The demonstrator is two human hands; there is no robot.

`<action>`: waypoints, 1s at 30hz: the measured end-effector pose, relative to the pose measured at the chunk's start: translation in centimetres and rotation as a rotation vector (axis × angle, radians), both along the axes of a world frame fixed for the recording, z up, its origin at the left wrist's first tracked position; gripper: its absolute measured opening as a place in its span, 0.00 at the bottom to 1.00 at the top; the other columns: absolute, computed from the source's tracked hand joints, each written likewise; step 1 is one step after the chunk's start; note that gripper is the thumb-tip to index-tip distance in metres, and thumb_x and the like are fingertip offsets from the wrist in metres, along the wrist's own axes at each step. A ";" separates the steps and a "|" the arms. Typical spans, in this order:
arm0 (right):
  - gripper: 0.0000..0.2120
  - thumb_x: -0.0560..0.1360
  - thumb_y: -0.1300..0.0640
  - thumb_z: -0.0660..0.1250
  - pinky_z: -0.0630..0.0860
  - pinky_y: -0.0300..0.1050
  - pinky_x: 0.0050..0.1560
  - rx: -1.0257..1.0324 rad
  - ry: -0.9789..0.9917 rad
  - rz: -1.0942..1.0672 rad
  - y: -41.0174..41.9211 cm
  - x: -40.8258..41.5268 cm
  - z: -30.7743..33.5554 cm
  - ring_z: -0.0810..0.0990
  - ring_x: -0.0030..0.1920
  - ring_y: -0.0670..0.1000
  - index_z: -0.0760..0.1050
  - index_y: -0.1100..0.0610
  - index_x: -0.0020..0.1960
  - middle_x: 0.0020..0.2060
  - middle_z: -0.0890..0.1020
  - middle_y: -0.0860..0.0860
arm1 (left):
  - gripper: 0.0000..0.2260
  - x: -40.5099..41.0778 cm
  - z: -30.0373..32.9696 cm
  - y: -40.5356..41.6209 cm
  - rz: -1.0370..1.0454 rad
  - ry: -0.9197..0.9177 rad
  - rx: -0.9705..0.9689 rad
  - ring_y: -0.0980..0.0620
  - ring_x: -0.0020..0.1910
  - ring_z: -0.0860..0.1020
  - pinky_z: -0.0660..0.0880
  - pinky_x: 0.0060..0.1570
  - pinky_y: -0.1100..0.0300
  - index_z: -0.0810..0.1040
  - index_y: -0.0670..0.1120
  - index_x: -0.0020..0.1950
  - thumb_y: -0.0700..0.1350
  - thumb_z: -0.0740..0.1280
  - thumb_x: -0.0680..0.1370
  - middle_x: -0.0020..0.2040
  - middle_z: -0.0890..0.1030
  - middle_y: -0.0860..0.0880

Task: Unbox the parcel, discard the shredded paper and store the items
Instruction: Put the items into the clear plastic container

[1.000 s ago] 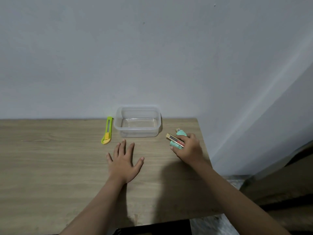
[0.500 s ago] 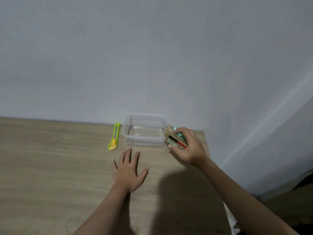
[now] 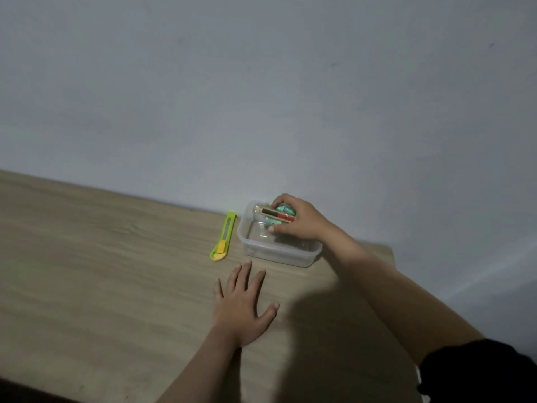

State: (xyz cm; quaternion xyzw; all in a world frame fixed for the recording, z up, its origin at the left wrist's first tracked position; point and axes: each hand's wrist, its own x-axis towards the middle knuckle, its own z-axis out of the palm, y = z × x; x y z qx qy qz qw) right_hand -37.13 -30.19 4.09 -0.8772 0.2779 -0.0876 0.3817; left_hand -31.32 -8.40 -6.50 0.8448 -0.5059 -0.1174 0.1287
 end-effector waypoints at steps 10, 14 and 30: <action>0.20 0.64 0.51 0.76 0.70 0.42 0.54 -0.117 0.072 0.017 0.6 0.6 -2.5 0.73 0.51 0.48 0.77 0.46 0.55 0.53 0.73 0.51 | 0.33 0.1 -0.1 0.1 0.014 0.004 -0.003 0.52 0.77 0.43 0.43 0.71 0.38 0.51 0.61 0.74 0.70 0.52 0.71 0.78 0.44 0.55; 0.13 0.66 0.53 0.76 0.70 0.44 0.53 -0.078 0.065 -0.013 0.3 0.9 -2.5 0.76 0.54 0.51 0.79 0.47 0.49 0.50 0.76 0.49 | 0.33 0.1 0.0 0.1 0.019 -0.003 -0.010 0.52 0.77 0.43 0.44 0.71 0.38 0.51 0.61 0.74 0.70 0.52 0.71 0.78 0.44 0.56; 0.27 0.69 0.56 0.70 0.71 0.44 0.53 -0.225 0.422 0.121 -0.1 0.5 -1.8 0.75 0.61 0.55 0.69 0.51 0.67 0.63 0.77 0.53 | 0.33 0.2 0.0 0.2 0.017 -0.002 -0.015 0.53 0.76 0.44 0.44 0.71 0.39 0.51 0.62 0.74 0.70 0.52 0.71 0.78 0.46 0.57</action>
